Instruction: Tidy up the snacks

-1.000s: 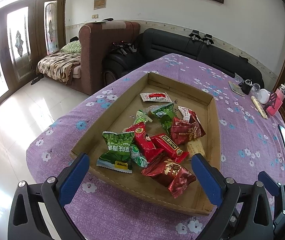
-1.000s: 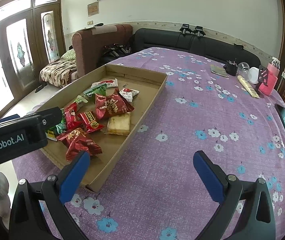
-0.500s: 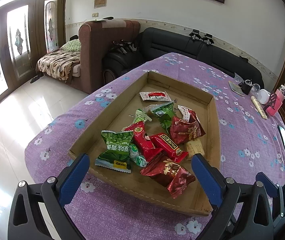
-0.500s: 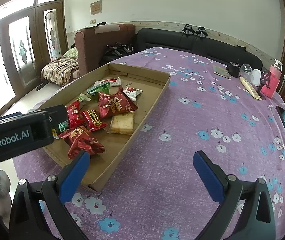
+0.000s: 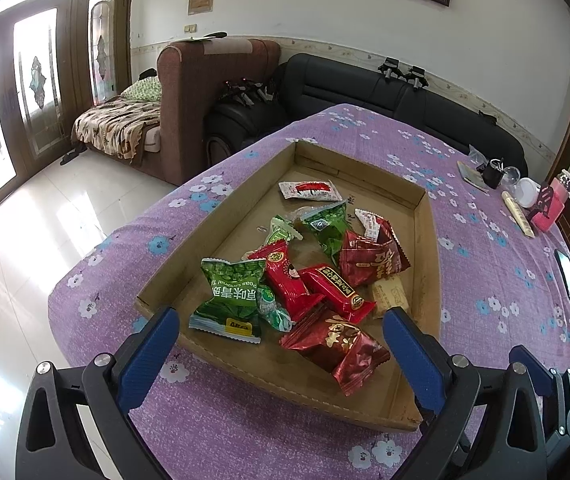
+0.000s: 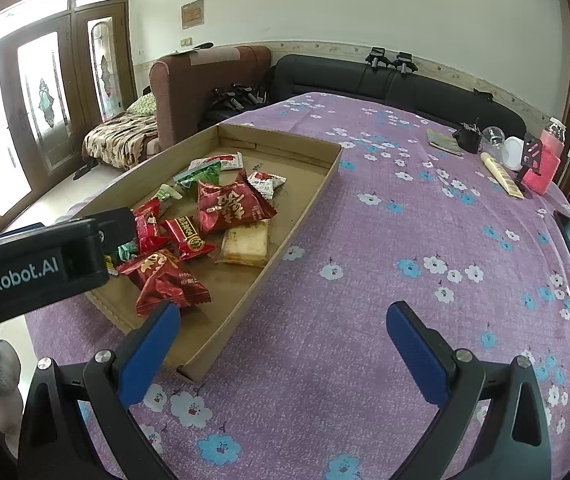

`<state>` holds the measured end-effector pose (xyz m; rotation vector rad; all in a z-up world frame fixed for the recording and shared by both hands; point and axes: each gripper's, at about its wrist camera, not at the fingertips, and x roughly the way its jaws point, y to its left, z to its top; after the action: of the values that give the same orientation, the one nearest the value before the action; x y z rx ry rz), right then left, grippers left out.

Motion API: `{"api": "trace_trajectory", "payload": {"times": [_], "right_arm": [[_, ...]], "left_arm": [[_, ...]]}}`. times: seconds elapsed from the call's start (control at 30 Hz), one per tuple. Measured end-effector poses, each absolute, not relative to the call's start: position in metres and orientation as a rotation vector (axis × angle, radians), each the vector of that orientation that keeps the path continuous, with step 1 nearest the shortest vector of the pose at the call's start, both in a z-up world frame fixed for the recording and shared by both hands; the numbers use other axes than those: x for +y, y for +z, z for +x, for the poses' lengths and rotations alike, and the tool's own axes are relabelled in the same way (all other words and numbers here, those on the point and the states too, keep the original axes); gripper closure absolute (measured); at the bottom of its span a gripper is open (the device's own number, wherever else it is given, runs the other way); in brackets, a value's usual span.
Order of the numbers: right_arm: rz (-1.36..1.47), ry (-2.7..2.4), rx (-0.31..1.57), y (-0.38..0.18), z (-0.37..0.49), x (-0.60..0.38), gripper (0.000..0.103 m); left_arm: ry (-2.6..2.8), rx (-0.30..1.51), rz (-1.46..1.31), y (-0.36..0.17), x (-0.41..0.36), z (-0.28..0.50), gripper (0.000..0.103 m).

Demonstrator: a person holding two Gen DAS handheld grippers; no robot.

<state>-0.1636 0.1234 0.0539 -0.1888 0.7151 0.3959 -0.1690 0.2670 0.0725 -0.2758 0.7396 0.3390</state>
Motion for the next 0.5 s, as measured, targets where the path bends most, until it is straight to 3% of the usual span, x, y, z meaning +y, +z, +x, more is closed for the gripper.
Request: {"api": "trace_trajectory", "payload": {"times": [0.5], "right_arm": [[-0.19, 0.397, 0.717, 0.0535, -0.1633, 0.1235, 0.0]], "left_arm": [[0.336, 0.747, -0.284, 0.0718, 0.2655, -0.1689, 0.0]]}}
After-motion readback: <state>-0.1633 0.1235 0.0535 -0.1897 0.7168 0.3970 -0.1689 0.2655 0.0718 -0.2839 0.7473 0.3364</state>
